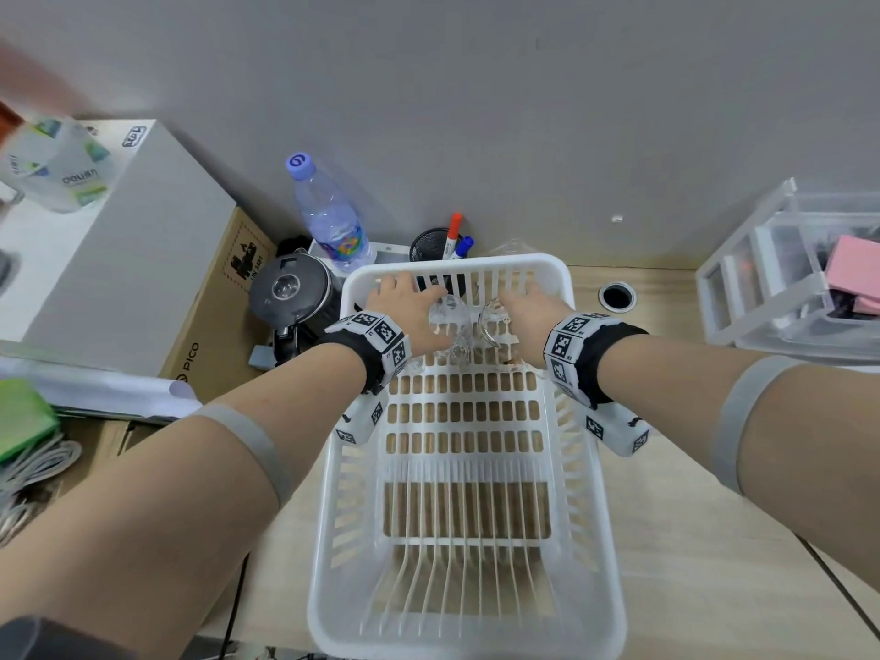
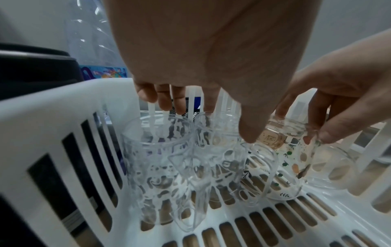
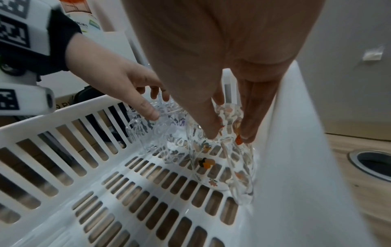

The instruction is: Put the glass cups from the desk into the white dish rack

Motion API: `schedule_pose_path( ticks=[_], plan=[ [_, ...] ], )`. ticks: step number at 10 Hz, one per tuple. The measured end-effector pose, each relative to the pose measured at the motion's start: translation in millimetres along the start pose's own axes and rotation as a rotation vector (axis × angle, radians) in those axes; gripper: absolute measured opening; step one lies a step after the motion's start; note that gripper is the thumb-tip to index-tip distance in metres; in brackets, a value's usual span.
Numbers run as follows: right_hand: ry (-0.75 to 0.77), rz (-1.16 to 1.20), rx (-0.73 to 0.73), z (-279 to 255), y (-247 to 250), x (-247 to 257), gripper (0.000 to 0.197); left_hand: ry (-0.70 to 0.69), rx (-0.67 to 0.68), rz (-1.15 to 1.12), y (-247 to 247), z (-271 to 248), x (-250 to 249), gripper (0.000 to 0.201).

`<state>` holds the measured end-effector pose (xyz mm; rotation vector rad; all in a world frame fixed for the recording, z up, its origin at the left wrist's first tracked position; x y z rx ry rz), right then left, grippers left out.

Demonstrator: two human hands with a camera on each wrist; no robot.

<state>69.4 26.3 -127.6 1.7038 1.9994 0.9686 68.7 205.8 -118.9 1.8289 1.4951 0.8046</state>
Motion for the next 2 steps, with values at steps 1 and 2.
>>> schedule_pose_path(
  ticks=[1,2],
  plan=[
    [0.002,0.004,-0.016,1.7,-2.4,1.5,0.071,0.003,0.000,0.001,2.0,0.0,-1.4,0.080],
    [-0.022,0.021,-0.010,0.3,-1.1,1.1,0.070,0.031,-0.013,-0.010,6.0,0.6,-2.1,0.081]
  ],
)
Point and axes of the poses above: each hand's wrist, its own z-axis towards the middle knuckle, its own y-axis out of the back of the hand, x = y × z, the point moved 5 cm from there along z, towards the middle knuckle, and after that the axes turned 14 degrees about x, right-handed, at the moved point
